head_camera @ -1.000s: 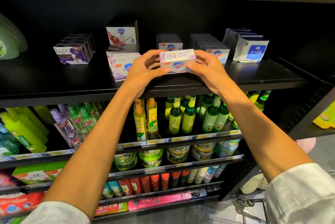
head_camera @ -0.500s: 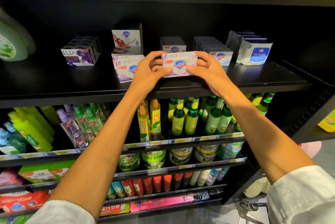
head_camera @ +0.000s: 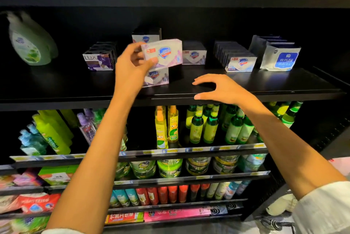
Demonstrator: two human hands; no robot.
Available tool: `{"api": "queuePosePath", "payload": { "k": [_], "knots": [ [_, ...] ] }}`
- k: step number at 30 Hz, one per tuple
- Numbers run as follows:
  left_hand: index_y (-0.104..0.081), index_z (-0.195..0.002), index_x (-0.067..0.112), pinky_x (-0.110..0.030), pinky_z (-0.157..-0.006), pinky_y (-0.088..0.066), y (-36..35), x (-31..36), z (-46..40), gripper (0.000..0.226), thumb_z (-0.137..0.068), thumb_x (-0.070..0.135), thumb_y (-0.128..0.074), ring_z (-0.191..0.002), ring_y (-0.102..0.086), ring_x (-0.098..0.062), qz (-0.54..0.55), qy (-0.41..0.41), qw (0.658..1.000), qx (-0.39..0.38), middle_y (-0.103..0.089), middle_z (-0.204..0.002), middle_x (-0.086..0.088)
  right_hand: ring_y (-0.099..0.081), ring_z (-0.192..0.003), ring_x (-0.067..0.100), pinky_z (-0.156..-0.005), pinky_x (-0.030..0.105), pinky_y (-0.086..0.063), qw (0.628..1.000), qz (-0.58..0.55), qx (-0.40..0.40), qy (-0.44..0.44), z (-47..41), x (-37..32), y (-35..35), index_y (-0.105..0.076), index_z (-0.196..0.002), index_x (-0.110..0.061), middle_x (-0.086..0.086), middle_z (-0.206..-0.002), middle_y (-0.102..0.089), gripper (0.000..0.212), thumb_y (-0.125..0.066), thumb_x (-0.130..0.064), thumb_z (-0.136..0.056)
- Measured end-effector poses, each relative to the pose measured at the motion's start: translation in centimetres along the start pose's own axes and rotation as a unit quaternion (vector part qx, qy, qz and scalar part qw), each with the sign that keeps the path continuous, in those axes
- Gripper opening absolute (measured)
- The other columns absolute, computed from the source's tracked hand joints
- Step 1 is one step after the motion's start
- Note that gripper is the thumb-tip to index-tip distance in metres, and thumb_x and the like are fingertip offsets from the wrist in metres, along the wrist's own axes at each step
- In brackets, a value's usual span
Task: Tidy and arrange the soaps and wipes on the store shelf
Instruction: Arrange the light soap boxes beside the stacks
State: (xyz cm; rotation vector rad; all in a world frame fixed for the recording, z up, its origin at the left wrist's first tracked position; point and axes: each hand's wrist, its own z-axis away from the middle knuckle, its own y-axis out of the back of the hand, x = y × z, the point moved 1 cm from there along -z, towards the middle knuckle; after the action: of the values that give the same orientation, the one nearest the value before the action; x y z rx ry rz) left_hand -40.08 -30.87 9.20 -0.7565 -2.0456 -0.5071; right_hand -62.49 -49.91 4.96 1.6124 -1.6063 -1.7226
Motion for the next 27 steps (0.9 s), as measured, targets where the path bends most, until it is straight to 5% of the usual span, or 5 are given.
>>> {"api": "queuePosePath", "payload": {
  "k": [12,23,27],
  "knots": [
    [-0.058,-0.136,0.014,-0.03,-0.085,-0.063,3.3,-3.8,-5.0,0.051,-0.09,0.014,-0.08,-0.103,-0.073,-0.009,-0.094,0.053,0.994,0.001,-0.073,-0.112,0.001,-0.049,-0.136,0.002,-0.114,0.027,-0.035,1.0,0.015,-0.01,-0.001,0.2,-0.3,0.2,-0.07,-0.13,-0.039,-0.017,-0.145,-0.058,0.058,-0.086,-0.052,-0.076],
    [-0.048,-0.148,0.015,-0.039,-0.097,-0.06,2.9,-4.1,-5.4,0.058,-0.096,0.014,-0.074,-0.12,-0.067,-0.016,-0.119,0.066,0.991,-0.019,-0.067,-0.135,-0.006,-0.049,-0.135,0.0,-0.108,0.022,-0.033,1.0,0.014,-0.012,-0.005,0.2,-0.5,0.3,-0.07,-0.129,-0.04,-0.019,-0.144,-0.059,0.056,-0.085,-0.054,-0.077],
    [-0.047,-0.149,0.015,-0.02,-0.098,-0.053,3.3,-3.6,-4.2,0.062,-0.095,0.027,-0.075,-0.123,-0.06,-0.014,-0.178,0.006,0.983,0.051,-0.059,-0.139,-0.007,-0.054,-0.127,-0.004,-0.108,0.022,-0.037,1.0,-0.02,-0.005,-0.012,0.2,-0.6,0.6,-0.072,-0.125,-0.041,-0.022,-0.135,-0.064,0.043,-0.075,-0.057,-0.085]
  ]
}}
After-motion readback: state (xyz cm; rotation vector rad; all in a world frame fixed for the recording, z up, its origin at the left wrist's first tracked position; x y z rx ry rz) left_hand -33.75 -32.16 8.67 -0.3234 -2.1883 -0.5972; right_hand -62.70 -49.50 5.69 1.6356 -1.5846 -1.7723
